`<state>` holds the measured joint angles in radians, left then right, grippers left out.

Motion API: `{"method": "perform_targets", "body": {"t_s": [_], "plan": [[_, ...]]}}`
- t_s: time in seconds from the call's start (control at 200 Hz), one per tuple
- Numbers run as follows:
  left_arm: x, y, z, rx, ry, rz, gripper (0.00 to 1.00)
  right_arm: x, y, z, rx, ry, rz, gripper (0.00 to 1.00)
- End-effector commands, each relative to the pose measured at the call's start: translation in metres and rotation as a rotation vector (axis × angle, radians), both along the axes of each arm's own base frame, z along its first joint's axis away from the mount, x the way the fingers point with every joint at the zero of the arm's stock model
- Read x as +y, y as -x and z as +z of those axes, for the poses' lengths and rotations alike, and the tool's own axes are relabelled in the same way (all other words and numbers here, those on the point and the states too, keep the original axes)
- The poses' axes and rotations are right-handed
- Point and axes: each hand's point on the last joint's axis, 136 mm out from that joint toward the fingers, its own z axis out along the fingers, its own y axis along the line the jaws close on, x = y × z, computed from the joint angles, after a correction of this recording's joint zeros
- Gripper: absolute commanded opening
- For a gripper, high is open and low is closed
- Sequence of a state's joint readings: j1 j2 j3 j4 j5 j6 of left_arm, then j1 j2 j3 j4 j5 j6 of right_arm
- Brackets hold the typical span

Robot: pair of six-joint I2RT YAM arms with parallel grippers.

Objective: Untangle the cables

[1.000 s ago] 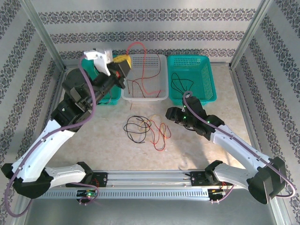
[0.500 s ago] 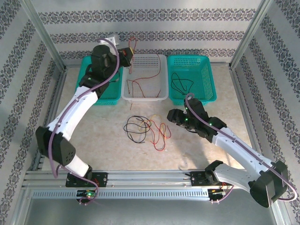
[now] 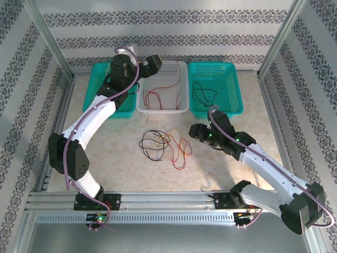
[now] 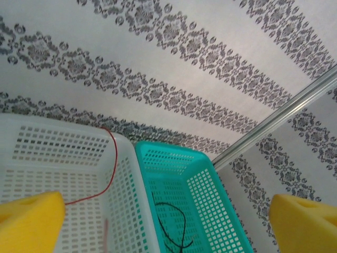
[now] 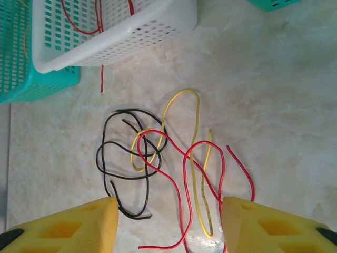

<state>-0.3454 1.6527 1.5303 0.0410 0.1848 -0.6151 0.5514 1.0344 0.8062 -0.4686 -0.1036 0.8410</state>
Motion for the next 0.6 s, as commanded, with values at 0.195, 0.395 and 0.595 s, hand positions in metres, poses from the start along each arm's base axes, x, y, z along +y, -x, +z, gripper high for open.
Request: {"method": "perform_targets", "body": {"t_s": [0.195, 0.395, 0.595], "plan": [[-0.004, 0.069, -0.016, 0.079, 0.009, -0.158, 0.86, 0.004, -0.003, -0.016, 0.043, 0.088, 0.058, 0.55], [-0.009, 0.13, -0.07, 0.241, 0.017, -0.261, 0.66, 0.022, 0.007, -0.048, 0.122, 0.145, 0.126, 0.53], [-0.004, 0.161, -0.089, 0.285, 0.034, -0.273, 0.53, 0.039, 0.018, -0.075, 0.204, 0.172, 0.19, 0.51]]}}
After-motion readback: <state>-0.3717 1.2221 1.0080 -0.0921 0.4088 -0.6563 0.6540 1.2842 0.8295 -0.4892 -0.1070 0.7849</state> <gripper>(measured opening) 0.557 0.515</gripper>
